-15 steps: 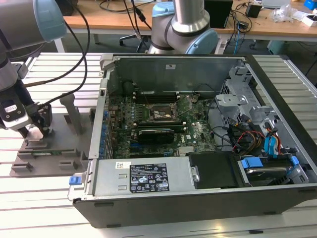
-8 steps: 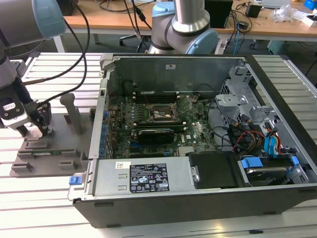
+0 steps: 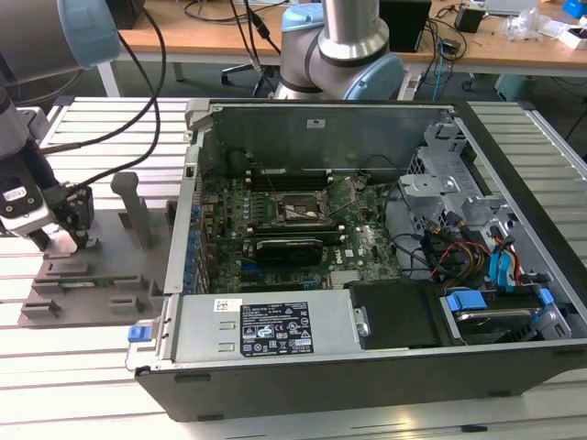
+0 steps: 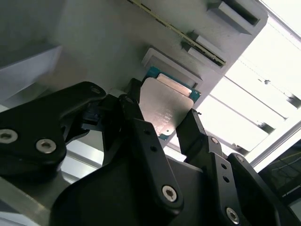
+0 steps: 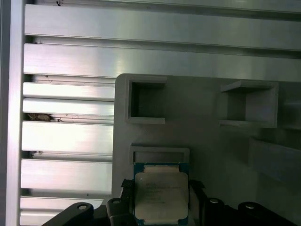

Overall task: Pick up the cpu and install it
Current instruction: 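Pick up the cpu and move it towards the insertion slot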

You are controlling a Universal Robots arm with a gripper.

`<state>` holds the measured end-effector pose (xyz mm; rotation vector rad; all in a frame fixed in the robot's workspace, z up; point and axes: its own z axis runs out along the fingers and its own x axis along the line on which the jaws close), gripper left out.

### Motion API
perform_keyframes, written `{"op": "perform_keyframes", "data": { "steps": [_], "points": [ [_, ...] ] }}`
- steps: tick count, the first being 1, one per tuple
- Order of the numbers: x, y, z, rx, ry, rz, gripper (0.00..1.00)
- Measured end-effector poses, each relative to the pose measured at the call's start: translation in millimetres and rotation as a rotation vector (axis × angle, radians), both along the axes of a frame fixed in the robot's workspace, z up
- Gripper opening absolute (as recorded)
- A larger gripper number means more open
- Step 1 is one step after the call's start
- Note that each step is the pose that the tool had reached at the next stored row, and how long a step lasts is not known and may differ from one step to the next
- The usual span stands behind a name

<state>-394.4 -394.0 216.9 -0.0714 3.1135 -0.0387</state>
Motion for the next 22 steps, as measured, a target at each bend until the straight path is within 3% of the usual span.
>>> {"op": "perform_keyframes", "data": {
  "steps": [10,22],
  "points": [
    [0.0,0.0,6.1,0.0,0.0,0.0,0.55],
    [0.0,0.0,19.1,0.0,0.0,0.0,0.55]
  ]
}}
